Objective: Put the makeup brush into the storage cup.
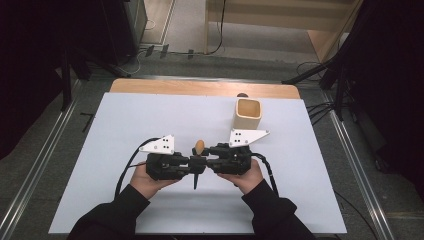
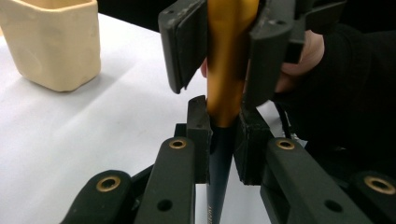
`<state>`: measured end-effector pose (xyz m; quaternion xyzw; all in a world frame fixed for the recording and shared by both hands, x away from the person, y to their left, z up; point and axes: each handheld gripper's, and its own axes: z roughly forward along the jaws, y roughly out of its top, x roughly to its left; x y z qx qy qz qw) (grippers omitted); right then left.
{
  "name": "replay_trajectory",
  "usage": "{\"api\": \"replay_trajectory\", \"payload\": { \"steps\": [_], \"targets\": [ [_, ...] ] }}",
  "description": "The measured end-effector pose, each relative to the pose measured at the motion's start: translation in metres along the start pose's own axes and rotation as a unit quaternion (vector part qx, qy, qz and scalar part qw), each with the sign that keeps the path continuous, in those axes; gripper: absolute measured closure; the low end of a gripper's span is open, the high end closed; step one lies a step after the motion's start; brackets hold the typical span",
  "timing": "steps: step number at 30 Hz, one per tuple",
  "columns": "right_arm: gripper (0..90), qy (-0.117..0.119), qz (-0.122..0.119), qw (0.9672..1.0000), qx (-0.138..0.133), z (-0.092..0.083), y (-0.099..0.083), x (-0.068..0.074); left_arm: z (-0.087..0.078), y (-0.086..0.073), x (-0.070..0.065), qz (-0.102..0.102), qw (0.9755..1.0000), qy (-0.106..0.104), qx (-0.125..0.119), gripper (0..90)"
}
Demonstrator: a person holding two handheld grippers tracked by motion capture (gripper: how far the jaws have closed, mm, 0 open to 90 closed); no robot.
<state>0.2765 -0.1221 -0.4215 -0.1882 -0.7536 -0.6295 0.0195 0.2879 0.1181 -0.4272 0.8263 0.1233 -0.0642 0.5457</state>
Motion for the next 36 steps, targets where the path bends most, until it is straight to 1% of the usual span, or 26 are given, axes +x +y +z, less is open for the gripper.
{"api": "replay_trajectory", "payload": {
  "steps": [2, 5, 7, 13, 14, 15, 16, 17, 18, 20, 21, 22, 23, 25, 26, 27, 28, 29, 30, 32, 34, 36],
  "targets": [
    [75.4, 0.000, -0.002, 1.0000, -0.001, 0.000, 0.000, 0.000, 0.000, 0.000, 0.000, 0.002, 1.0000, 0.002, -0.001, 79.4],
    [75.8, 0.000, -0.004, 1.0000, 0.000, 0.000, 0.000, 0.001, 0.000, 0.000, 0.000, 0.001, 1.0000, -0.001, -0.001, 79.4],
    [76.2, 0.005, -0.001, 1.0000, 0.000, 0.000, 0.000, 0.000, -0.001, 0.000, 0.001, 0.001, 1.0000, -0.006, 0.001, 79.3],
    [76.6, 0.007, 0.003, 1.0000, 0.001, 0.000, 0.001, 0.000, -0.001, 0.000, 0.002, -0.003, 0.9999, -0.011, -0.002, 78.5],
    [76.6, 0.007, 0.001, 1.0000, 0.002, 0.000, 0.001, 0.001, -0.001, 0.000, 0.002, -0.003, 1.0000, -0.009, -0.001, 75.3],
    [76.6, 0.007, 0.001, 1.0000, 0.003, 0.000, 0.001, 0.001, -0.001, 0.000, 0.002, -0.004, 1.0000, -0.008, 0.000, 69.7],
    [76.6, 0.007, 0.001, 1.0000, 0.003, 0.000, 0.001, 0.001, -0.001, 0.000, 0.002, -0.007, 1.0000, -0.007, 0.001, 69.7],
    [76.6, 0.006, 0.000, 1.0000, 0.003, 0.000, 0.001, 0.000, -0.002, 0.000, 0.003, -0.010, 0.9999, -0.010, 0.002, 66.5],
    [76.6, 0.005, 0.000, 1.0000, 0.003, 0.000, 0.001, 0.001, -0.002, 0.000, 0.003, -0.010, 0.9999, -0.013, 0.004, 65.2],
    [76.7, 0.004, 0.001, 1.0000, 0.003, -0.001, 0.002, 0.001, -0.003, 0.000, 0.003, -0.007, 0.9999, -0.009, 0.006, 59.3],
    [76.7, 0.002, -0.001, 1.0000, 0.003, -0.002, 0.002, 0.000, -0.004, 0.000, 0.004, -0.012, 0.9999, -0.009, 0.007, 50.2],
    [76.7, 0.002, -0.001, 1.0000, 0.003, -0.002, 0.002, 0.000, -0.005, 0.000, 0.005, -0.016, 0.9998, -0.012, 0.007, 50.2],
    [76.6, 0.002, -0.001, 1.0000, 0.003, -0.002, 0.002, 0.000, -0.005, -0.001, 0.006, -0.018, 0.9997, -0.015, 0.007, 46.8],
    [76.7, 0.002, -0.002, 1.0000, 0.005, -0.003, 0.002, -0.001, -0.007, -0.001, 0.007, -0.015, 0.9998, -0.012, 0.006, 41.0],
    [76.7, 0.001, -0.003, 1.0000, 0.005, -0.003, 0.002, -0.001, -0.008, -0.002, 0.007, -0.016, 0.9997, -0.014, 0.007, 38.4],
    [76.7, 0.000, -0.002, 1.0000, 0.005, -0.004, 0.002, -0.001, -0.009, -0.002, 0.008, -0.015, 0.9997, -0.015, 0.013, 36.2],
    [76.7, -0.001, -0.003, 1.0000, 0.006, -0.005, 0.002, -0.002, -0.011, -0.002, 0.007, -0.010, 0.9998, -0.008, 0.014, 35.4],
    [76.7, -0.001, -0.003, 1.0000, 0.006, -0.005, 0.002, -0.002, -0.011, -0.002, 0.007, -0.010, 0.9998, -0.008, 0.014, 35.2],
    [76.7, -0.002, -0.004, 1.0000, 0.007, -0.005, 0.002, -0.002, -0.012, -0.002, 0.007, -0.006, 0.9999, -0.001, 0.015, 35.2],
    [76.7, -0.006, -0.002, 0.9999, 0.009, -0.006, 0.002, -0.002, -0.014, -0.003, 0.008, -0.007, 0.9998, -0.004, 0.017, 35.0],
    [76.7, -0.008, -0.004, 0.9999, 0.009, -0.007, 0.002, -0.003, -0.015, -0.003, 0.008, 0.000, 0.9998, 0.005, 0.022, 32.6],
    [76.7, -0.010, -0.004, 0.9999, 0.010, -0.008, 0.001, -0.004, -0.016, -0.004, 0.008, -0.001, 0.9996, 0.007, 0.026, 30.7]
  ]
}}
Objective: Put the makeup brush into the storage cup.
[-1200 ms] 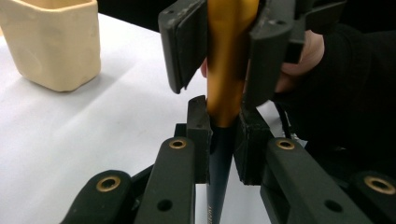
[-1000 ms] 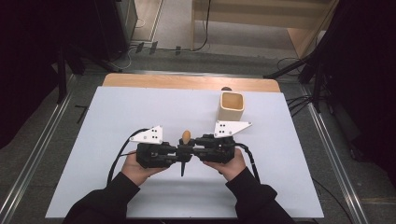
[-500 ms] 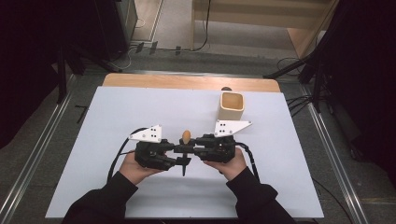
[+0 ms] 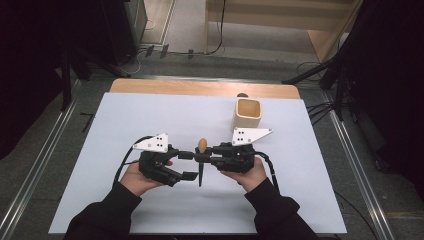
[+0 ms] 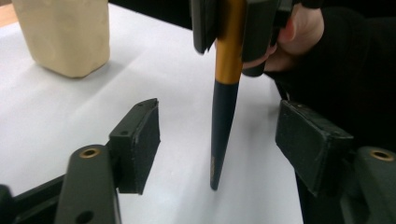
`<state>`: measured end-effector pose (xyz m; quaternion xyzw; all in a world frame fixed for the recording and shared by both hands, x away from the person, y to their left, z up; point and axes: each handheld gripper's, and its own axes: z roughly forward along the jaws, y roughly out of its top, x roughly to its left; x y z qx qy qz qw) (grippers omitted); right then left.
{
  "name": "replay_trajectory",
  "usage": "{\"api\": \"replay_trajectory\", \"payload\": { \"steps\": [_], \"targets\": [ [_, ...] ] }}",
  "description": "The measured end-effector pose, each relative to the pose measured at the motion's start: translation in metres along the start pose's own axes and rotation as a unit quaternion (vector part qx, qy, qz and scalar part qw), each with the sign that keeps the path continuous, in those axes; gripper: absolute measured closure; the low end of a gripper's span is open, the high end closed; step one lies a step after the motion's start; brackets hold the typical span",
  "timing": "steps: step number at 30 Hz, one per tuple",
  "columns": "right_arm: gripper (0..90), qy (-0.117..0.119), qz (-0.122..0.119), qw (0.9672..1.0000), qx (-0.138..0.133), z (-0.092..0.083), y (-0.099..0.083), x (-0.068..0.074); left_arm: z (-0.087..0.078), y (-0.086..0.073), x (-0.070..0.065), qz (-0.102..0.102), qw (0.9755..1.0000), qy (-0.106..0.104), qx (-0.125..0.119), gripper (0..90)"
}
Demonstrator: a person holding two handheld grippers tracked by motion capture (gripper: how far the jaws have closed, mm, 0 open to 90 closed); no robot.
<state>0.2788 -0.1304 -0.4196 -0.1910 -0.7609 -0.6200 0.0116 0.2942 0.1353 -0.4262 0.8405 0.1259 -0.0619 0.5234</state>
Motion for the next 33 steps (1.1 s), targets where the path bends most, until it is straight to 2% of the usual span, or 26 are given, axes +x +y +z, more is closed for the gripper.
{"api": "replay_trajectory", "payload": {
  "steps": [3, 5, 8, 10, 15, 23, 32, 33],
  "targets": [
    [76.7, -0.001, -0.002, 1.0000, 0.002, -0.001, 0.000, 0.000, -0.001, 0.000, 0.000, -0.002, 0.9999, 0.007, 0.010, 28.4],
    [76.7, -0.004, -0.004, 1.0000, 0.003, -0.001, 0.000, 0.000, -0.002, -0.001, 0.000, 0.007, 0.9997, 0.011, 0.020, 27.3],
    [76.7, -0.006, -0.003, 1.0000, 0.003, -0.002, -0.001, -0.001, -0.002, -0.002, -0.001, 0.020, 0.9987, 0.028, 0.037, 22.7],
    [76.7, -0.008, -0.003, 1.0000, 0.002, -0.002, -0.001, -0.002, -0.002, -0.003, -0.001, 0.018, 0.9983, 0.032, 0.045, 18.3],
    [76.7, -0.012, -0.002, 0.9999, 0.002, -0.005, -0.001, -0.004, -0.005, -0.005, 0.002, 0.012, 0.9984, 0.032, 0.045, 13.8],
    [76.7, -0.027, -0.004, 0.9996, 0.001, -0.015, -0.002, -0.006, -0.014, -0.011, 0.004, 0.011, 0.9983, 0.051, 0.027, 4.4],
    [76.7, -0.039, -0.001, 0.9993, 0.000, -0.022, -0.003, -0.010, -0.023, -0.015, 0.006, -0.001, 0.9979, 0.060, 0.024, 3.5],
    [76.7, -0.039, -0.001, 0.9992, -0.003, -0.024, -0.003, -0.011, -0.025, -0.015, 0.006, -0.010, 0.9976, 0.064, 0.026, 3.5]
  ]
}}
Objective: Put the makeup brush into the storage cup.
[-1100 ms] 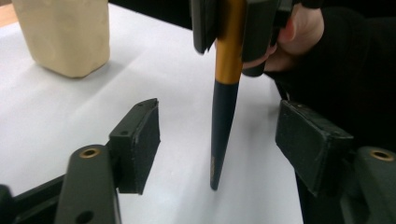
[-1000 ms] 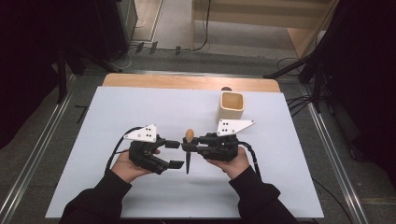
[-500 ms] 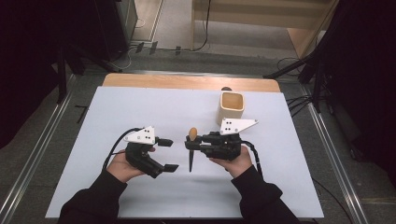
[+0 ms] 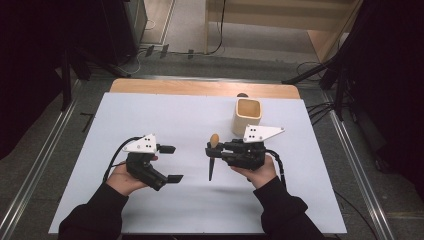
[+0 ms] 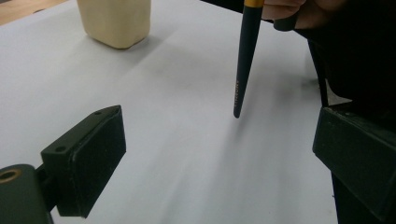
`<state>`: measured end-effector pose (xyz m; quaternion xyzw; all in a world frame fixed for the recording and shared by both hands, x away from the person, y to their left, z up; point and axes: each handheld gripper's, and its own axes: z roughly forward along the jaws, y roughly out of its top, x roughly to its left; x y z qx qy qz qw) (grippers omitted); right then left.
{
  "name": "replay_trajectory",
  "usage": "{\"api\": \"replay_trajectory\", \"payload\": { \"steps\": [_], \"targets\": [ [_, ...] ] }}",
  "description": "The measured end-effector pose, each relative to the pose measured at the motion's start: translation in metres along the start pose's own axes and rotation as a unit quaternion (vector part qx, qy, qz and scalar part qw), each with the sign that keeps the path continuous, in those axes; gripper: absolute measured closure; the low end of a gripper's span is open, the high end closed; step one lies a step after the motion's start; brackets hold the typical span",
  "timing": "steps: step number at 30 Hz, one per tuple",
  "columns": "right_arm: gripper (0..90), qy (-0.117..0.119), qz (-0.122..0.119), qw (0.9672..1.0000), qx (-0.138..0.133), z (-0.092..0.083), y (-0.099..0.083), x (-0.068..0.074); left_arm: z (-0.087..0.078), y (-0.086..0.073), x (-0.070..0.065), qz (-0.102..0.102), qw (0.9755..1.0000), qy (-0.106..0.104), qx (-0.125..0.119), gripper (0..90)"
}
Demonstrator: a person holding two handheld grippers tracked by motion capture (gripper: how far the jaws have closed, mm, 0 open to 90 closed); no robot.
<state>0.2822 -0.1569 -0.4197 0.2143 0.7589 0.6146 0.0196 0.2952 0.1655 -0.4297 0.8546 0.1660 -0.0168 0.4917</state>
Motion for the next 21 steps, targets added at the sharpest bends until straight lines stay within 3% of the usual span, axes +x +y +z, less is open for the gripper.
{"api": "replay_trajectory", "payload": {
  "steps": [21],
  "targets": [
    [76.7, -0.030, 0.001, 0.9995, 0.000, -0.024, -0.001, -0.004, -0.028, -0.012, 0.006, -0.006, 0.9991, 0.041, -0.013, 3.6]
  ]
}}
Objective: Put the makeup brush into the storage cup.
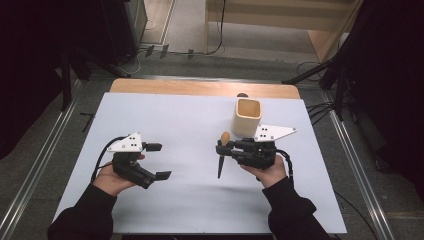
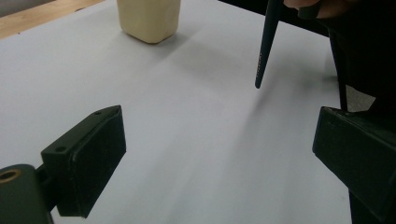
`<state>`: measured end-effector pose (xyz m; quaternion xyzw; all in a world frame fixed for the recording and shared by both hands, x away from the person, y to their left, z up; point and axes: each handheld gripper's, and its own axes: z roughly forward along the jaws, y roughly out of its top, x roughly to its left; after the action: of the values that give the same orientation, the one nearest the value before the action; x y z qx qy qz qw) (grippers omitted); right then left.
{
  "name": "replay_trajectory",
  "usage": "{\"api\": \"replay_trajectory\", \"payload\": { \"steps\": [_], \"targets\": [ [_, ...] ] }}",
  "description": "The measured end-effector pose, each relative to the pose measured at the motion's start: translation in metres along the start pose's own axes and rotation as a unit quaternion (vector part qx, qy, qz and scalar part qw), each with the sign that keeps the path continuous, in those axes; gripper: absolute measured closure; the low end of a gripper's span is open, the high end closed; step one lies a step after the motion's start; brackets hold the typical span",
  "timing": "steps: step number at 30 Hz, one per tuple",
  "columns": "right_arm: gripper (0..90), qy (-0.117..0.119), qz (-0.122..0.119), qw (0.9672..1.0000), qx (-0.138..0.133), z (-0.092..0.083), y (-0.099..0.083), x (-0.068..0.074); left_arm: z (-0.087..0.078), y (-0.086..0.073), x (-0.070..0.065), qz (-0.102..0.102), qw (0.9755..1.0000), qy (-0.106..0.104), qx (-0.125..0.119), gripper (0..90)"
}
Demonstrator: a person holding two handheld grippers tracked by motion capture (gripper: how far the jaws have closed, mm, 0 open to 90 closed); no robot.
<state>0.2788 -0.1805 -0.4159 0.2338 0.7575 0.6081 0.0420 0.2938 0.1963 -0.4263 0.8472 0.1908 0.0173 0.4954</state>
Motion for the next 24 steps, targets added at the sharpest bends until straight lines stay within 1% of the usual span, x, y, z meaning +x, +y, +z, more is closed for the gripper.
{"api": "replay_trajectory", "payload": {
  "steps": [5, 9, 11, 13, 18, 19, 24],
  "targets": [
    [76.7, -0.008, 0.000, 1.0000, 0.000, -0.005, 0.000, -0.002, -0.007, -0.003, 0.001, -0.001, 1.0000, 0.008, -0.004, 3.6],
    [76.7, -0.014, 0.002, 0.9999, -0.001, -0.009, 0.000, -0.004, -0.011, -0.005, 0.002, -0.001, 0.9999, 0.011, -0.008, 3.6],
    [76.7, -0.017, 0.004, 0.9998, -0.001, -0.012, 0.000, -0.005, -0.014, -0.007, 0.003, 0.001, 0.9998, 0.018, -0.009, 3.6],
    [76.7, -0.019, 0.005, 0.9998, -0.001, -0.012, 0.000, -0.005, -0.016, -0.008, 0.004, -0.003, 0.9997, 0.022, -0.010, 3.6],
    [76.7, -0.025, 0.006, 0.9997, -0.002, -0.017, 0.000, -0.007, -0.022, -0.011, 0.007, -0.007, 0.9995, 0.026, -0.018, 3.6],
    [76.6, -0.026, 0.008, 0.9996, -0.004, -0.018, 0.000, -0.008, -0.023, -0.012, 0.007, -0.010, 0.9995, 0.025, -0.018, 3.6],
    [76.7, -0.033, 0.010, 0.9994, -0.004, -0.022, 0.000, -0.011, -0.028, -0.015, 0.007, -0.010, 0.9993, 0.030, -0.022, 3.7]
  ]
}}
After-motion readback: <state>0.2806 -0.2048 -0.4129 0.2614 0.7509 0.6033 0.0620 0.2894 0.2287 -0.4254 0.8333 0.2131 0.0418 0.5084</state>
